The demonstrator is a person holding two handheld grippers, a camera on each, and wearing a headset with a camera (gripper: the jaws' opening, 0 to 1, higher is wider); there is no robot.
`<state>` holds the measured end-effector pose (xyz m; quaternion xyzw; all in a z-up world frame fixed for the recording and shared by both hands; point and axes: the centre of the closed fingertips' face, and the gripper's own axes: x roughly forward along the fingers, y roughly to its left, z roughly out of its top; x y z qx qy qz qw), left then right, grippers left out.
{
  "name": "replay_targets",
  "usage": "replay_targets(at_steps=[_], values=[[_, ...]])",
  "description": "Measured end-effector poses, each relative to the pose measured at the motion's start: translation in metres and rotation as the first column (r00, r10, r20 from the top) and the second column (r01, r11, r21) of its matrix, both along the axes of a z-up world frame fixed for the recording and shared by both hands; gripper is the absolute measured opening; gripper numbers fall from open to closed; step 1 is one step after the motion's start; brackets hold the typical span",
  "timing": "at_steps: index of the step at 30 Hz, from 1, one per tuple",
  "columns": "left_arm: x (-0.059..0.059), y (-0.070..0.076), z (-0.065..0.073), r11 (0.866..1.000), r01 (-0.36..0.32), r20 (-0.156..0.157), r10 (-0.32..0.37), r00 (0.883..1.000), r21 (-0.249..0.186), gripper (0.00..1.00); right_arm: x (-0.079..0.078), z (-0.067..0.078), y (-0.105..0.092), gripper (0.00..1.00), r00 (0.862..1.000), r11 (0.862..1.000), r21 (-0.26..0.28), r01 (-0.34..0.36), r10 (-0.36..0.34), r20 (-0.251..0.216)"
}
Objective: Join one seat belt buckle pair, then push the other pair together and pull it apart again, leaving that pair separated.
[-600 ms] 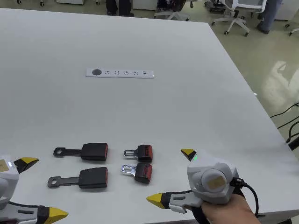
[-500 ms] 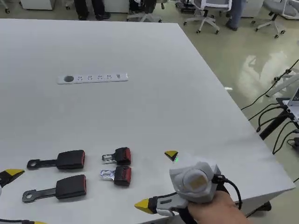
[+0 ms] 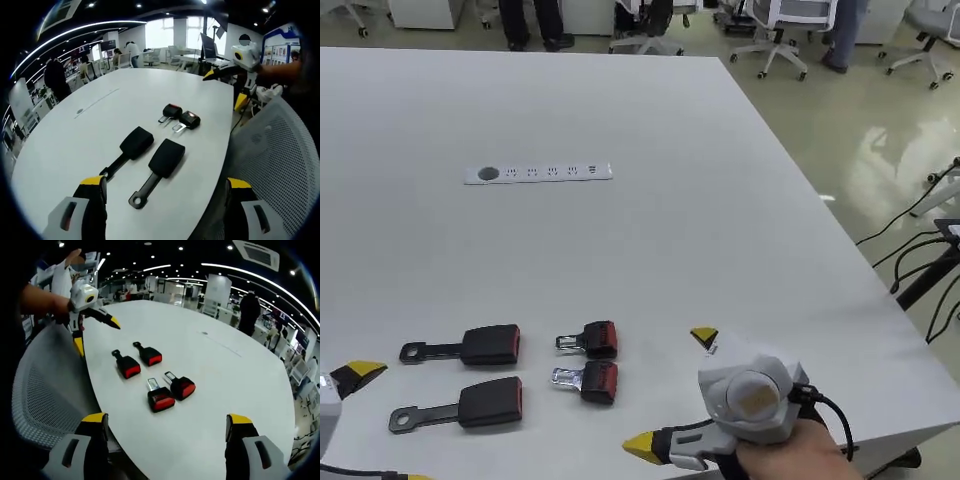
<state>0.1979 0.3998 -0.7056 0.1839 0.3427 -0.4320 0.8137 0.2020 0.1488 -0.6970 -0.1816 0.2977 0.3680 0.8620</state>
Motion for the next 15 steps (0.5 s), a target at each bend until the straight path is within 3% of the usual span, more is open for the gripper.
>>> replay_targets(at_steps=[15], values=[[-0.0021,-0.0011,-0.0041,1.0,0.001,-0.004,-0.001,1.0,-0.01,0.99,0.0035,0.0008,0.0067,0.98,1.0,1.0,-0.002,-0.009,0.009,-0.008]])
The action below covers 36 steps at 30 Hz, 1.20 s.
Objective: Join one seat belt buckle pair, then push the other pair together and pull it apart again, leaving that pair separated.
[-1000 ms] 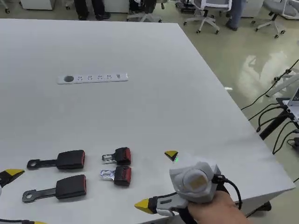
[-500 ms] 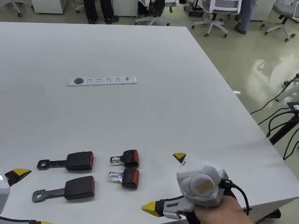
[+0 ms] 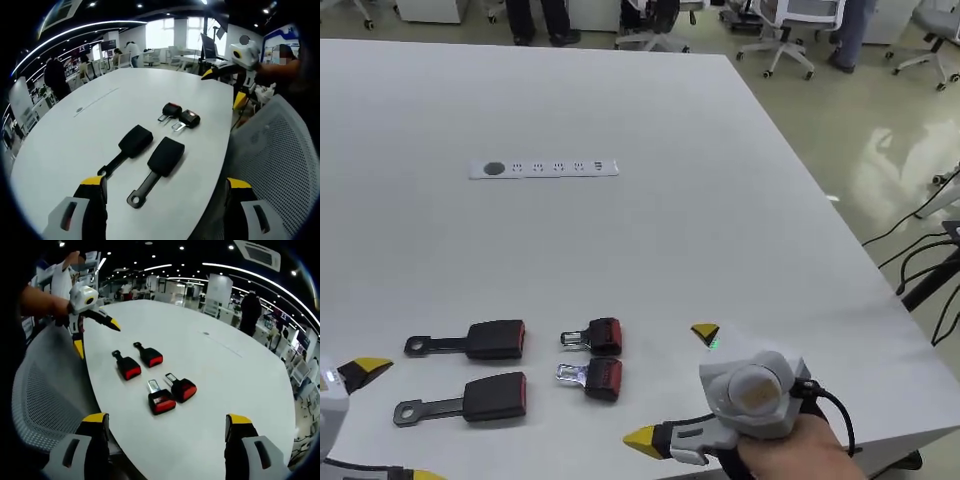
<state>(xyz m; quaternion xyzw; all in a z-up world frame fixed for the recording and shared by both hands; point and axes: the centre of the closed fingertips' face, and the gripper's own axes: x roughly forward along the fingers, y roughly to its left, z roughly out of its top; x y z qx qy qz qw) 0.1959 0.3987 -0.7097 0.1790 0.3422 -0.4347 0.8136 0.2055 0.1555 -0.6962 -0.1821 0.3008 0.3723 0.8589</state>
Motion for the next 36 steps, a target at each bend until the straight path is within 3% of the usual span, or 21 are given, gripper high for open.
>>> replay_targets(at_steps=[12,16,20,25,36], values=[[0.0,0.001,-0.002,1.0,0.0,-0.009,0.0,1.0,0.0,0.96,0.003,-0.004,0.006,0.94,1.0,1.0,-0.014,-0.022,0.022,-0.007],[0.004,0.004,-0.003,1.0,-0.001,0.007,0.001,1.0,0.004,0.96,0.003,-0.006,0.006,0.93,1.0,1.0,-0.014,-0.023,0.023,-0.01],[0.004,0.005,-0.004,1.0,-0.016,0.003,0.016,1.0,0.003,0.95,0.002,-0.007,0.007,0.94,1.0,1.0,-0.015,-0.025,0.025,-0.011],[0.0,0.006,-0.008,1.0,-0.017,-0.014,0.017,1.0,0.001,0.95,0.001,-0.007,0.009,0.94,0.999,0.999,-0.016,-0.03,0.03,-0.016],[-0.004,0.004,-0.011,1.0,-0.01,-0.013,0.01,1.0,0.0,0.95,0.002,-0.01,0.019,0.94,0.998,0.998,-0.026,-0.057,0.057,-0.019]])
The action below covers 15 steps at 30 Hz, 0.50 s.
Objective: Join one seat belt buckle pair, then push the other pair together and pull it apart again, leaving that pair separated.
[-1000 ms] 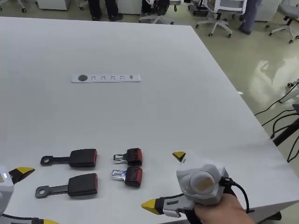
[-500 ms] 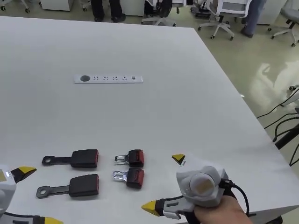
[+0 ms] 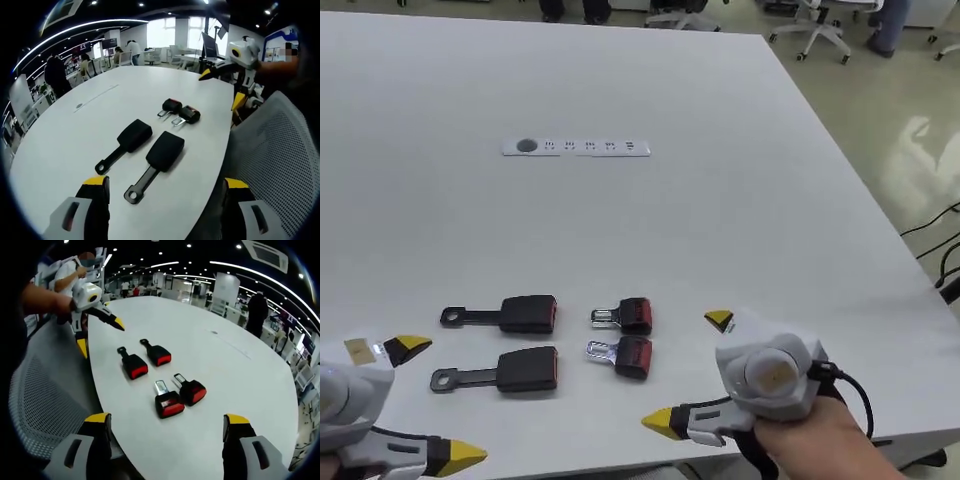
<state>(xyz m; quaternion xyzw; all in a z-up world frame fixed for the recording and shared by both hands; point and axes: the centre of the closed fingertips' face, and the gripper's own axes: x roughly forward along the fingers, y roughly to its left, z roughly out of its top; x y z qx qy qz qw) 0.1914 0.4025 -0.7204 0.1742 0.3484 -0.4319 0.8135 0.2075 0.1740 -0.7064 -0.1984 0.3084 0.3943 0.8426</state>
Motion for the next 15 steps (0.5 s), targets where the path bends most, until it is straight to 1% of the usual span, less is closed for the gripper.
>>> replay_targets(at_steps=[5,9,13,15], values=[[0.001,-0.001,0.001,1.0,-0.002,0.002,0.002,1.0,-0.004,0.94,0.002,0.001,0.003,0.93,1.0,1.0,-0.004,-0.01,0.01,0.005],[0.004,0.0,0.0,1.0,-0.002,0.005,0.002,1.0,-0.007,0.93,0.003,0.0,0.005,0.93,1.0,1.0,-0.002,-0.017,0.017,0.003],[0.008,-0.004,0.0,1.0,0.0,0.005,0.0,1.0,-0.013,0.93,0.002,-0.006,0.009,0.92,1.0,1.0,-0.003,-0.025,0.025,-0.007],[0.008,-0.007,0.0,1.0,0.005,0.009,-0.005,1.0,-0.014,0.93,0.0,-0.008,0.011,0.92,0.999,0.999,-0.019,-0.039,0.038,-0.003]])
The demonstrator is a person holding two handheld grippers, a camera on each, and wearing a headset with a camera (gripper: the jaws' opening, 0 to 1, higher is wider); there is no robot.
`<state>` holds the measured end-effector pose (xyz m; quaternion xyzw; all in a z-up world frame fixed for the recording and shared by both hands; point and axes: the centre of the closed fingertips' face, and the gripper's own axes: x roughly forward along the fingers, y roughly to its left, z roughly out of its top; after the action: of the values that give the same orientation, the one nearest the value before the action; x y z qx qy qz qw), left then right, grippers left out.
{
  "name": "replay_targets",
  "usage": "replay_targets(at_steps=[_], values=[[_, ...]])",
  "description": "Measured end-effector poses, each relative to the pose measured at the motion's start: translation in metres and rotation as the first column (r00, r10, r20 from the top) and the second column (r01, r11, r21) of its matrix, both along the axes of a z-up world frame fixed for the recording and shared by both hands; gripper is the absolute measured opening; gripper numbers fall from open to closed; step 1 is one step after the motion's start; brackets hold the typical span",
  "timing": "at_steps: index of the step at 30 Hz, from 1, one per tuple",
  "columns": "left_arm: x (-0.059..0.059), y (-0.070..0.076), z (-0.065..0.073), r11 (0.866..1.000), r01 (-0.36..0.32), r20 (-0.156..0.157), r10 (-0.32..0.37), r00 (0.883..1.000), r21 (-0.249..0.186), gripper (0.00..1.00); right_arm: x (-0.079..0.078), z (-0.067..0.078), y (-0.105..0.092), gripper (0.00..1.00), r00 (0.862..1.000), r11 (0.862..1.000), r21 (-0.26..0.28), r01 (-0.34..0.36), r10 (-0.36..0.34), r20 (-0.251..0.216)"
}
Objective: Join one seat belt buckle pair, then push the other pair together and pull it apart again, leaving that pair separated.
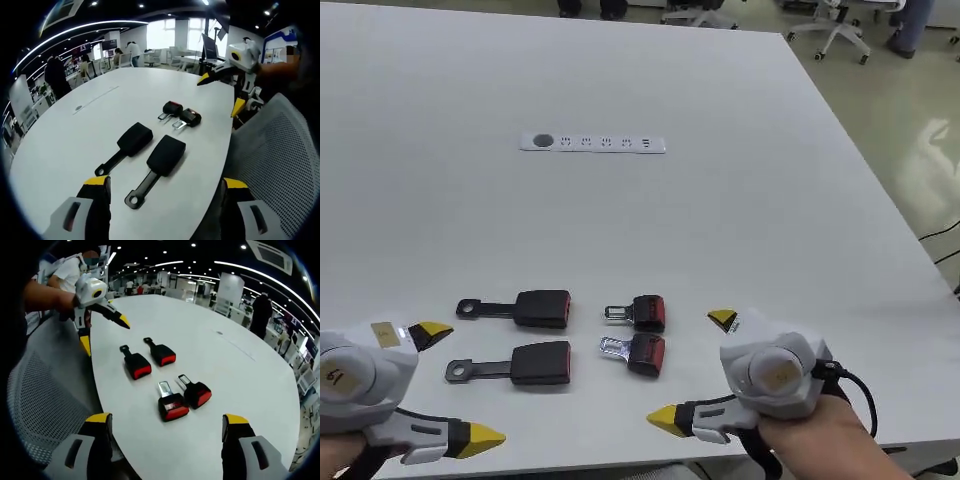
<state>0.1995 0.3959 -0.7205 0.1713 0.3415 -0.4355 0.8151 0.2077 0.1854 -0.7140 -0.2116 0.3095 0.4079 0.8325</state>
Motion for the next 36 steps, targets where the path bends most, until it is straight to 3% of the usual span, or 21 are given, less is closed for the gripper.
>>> replay_targets(at_steps=[11,16,19,22,29,32,36], values=[[0.003,0.001,-0.003,1.0,-0.01,0.001,0.01,1.0,-0.007,0.92,0.004,-0.001,0.008,0.9,1.0,1.0,0.012,-0.019,0.019,0.001],[0.003,0.0,-0.007,1.0,0.011,-0.002,-0.011,1.0,0.005,0.86,0.005,-0.002,0.007,0.86,1.0,1.0,0.017,-0.019,0.019,-0.008],[0.007,-0.005,-0.008,1.0,0.005,-0.003,-0.005,1.0,-0.005,0.83,0.005,-0.005,0.009,0.8,1.0,0.999,0.024,-0.023,0.023,-0.019],[0.009,-0.015,-0.004,0.998,0.005,-0.008,-0.006,1.0,-0.056,0.83,0.005,-0.007,0.011,0.74,0.999,0.999,0.031,-0.037,0.038,-0.023],[0.014,-0.026,-0.011,0.998,0.06,-0.011,-0.061,0.998,-0.025,0.76,0.009,-0.018,0.014,0.64,0.997,0.997,0.029,-0.066,0.067,-0.038],[0.015,-0.027,-0.016,0.998,0.06,-0.025,-0.061,0.998,-0.024,0.71,0.005,-0.021,0.017,0.53,0.993,0.995,0.023,-0.094,0.096,-0.066],[0.013,-0.03,-0.026,0.996,0.083,-0.033,-0.083,0.996,-0.017,0.71,0.009,-0.028,0.02,0.53,0.99,0.993,0.002,-0.119,0.119,-0.069]])
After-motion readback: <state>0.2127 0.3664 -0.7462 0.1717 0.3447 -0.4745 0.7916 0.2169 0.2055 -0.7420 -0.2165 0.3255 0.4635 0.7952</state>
